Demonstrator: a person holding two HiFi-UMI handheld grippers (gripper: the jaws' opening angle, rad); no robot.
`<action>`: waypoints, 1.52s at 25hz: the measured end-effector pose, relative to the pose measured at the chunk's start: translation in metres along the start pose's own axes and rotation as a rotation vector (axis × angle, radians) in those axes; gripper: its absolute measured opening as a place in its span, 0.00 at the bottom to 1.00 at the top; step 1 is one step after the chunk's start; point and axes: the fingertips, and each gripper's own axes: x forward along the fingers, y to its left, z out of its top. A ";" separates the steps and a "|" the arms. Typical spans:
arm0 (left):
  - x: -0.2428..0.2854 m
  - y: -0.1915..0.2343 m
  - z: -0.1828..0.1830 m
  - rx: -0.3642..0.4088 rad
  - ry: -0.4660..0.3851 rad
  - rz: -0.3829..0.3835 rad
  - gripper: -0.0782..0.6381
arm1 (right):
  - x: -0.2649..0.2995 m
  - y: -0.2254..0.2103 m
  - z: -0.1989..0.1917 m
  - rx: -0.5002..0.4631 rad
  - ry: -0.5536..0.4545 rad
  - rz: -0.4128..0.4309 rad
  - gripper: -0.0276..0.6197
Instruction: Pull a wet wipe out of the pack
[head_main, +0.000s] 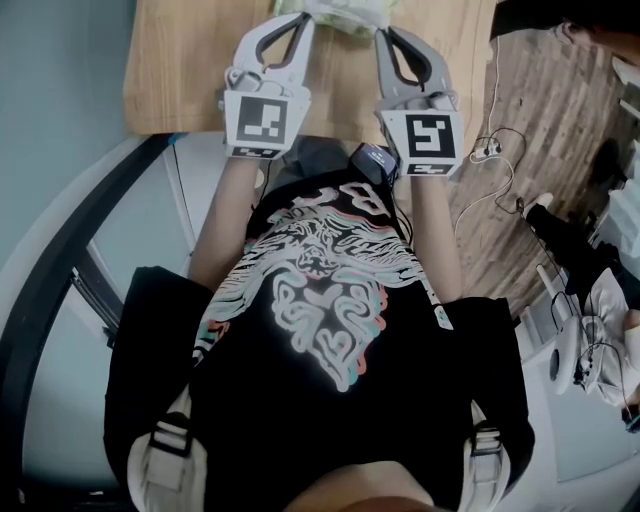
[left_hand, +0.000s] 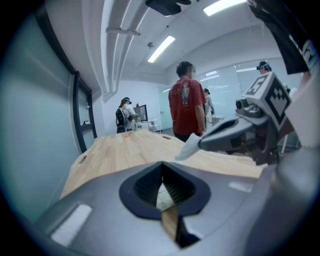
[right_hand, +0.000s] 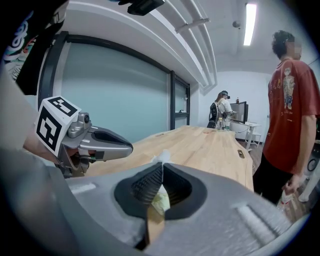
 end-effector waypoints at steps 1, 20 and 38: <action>-0.002 -0.002 0.002 0.005 -0.004 0.001 0.09 | -0.004 0.000 0.001 0.001 -0.006 -0.005 0.05; -0.055 -0.022 0.048 0.077 -0.055 0.040 0.09 | -0.081 -0.001 0.029 0.035 -0.102 -0.108 0.05; -0.103 -0.024 0.064 0.104 -0.088 0.116 0.09 | -0.137 0.010 0.051 0.045 -0.207 -0.195 0.05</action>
